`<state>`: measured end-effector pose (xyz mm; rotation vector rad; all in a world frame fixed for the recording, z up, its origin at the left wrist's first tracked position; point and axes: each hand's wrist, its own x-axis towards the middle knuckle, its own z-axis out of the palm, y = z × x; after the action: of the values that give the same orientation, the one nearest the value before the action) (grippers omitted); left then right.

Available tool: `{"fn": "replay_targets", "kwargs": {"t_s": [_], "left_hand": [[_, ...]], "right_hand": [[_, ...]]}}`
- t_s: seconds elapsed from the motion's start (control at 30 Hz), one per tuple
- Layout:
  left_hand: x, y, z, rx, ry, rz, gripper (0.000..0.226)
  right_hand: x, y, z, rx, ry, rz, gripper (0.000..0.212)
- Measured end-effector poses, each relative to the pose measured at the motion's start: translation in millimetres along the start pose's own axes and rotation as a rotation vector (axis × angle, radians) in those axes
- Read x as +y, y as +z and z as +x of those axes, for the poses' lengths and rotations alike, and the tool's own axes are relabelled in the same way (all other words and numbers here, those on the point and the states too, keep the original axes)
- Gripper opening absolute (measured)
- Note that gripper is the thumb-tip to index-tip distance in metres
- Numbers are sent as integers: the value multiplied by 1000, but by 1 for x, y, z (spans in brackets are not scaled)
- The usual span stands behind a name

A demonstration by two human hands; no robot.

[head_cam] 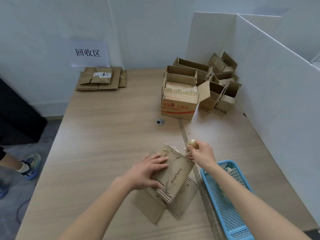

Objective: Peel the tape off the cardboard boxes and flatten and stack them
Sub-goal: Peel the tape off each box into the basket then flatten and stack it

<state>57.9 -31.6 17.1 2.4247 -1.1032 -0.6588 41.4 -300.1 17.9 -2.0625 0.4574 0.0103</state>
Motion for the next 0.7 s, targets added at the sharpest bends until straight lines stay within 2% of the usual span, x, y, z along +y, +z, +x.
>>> {"fn": "replay_targets", "kwargs": {"t_s": [0.1, 0.2, 0.23, 0.3, 0.37, 0.47, 0.53, 0.63, 0.7], "left_hand": [[0, -23, 3, -68, -143, 140, 81], [29, -10, 13, 10, -284, 147, 70], [40, 1, 16, 60, -343, 115, 79], [53, 26, 17, 83, -423, 124, 120], [51, 49, 15, 102, -409, 275, 140], [39, 66, 11, 180, -334, 376, 138], [35, 68, 11, 171, -291, 383, 137], [34, 67, 14, 167, -306, 385, 138], [34, 65, 16, 172, -317, 380, 138]], "right_hand": [[5, -3, -12, -40, -11, 37, 13], [6, 3, -28, -35, -71, -39, 31], [5, 7, -34, -33, -82, -43, 30], [6, 14, -48, -76, -76, -1, 26], [10, 19, -66, -143, -106, 3, 28], [21, 12, -81, -193, -160, -82, 30], [26, -3, -74, -269, -142, -159, 31], [19, -23, -51, -345, -69, -139, 34], [13, -30, -40, -395, -22, -92, 28]]}}
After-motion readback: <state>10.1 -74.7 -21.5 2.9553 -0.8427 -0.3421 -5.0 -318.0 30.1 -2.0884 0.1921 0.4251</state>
